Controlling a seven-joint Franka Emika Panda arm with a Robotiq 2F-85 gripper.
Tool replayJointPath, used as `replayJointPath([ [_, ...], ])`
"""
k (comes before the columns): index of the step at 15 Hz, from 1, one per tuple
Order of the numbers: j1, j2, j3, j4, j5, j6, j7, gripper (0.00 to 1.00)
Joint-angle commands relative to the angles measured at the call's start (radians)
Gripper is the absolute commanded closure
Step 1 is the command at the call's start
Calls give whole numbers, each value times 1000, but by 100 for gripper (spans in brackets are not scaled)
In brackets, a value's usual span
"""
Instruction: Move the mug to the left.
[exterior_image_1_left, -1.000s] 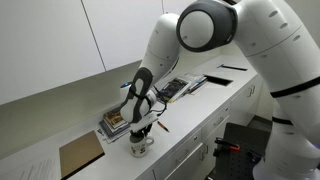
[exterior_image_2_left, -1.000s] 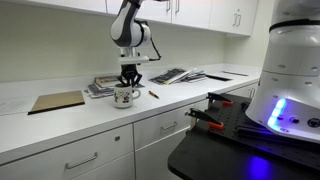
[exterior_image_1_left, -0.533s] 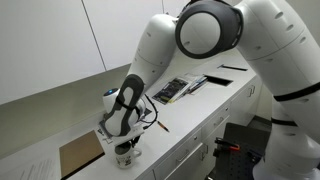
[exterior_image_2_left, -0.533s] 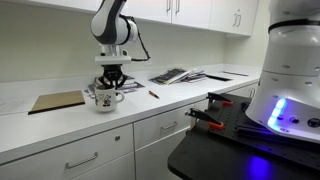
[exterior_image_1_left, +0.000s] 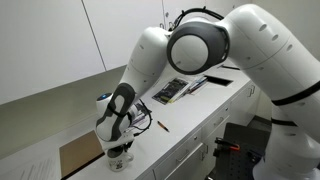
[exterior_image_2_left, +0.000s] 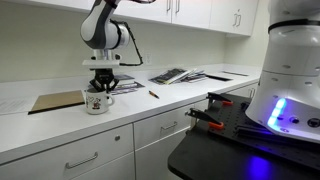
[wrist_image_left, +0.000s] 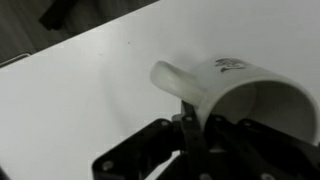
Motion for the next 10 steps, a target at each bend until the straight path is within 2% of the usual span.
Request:
replayJointPath([
  [1, -16, 8, 21, 49, 42, -58, 14, 64],
  [3, -12, -8, 14, 43, 44, -57, 23, 51],
  [6, -42, -72, 27, -6, 64, -59, -18, 27],
  [7, -66, -103, 47, -33, 76, -42, -65, 20],
  [10, -139, -213, 91, -115, 129, -111, -198, 1],
])
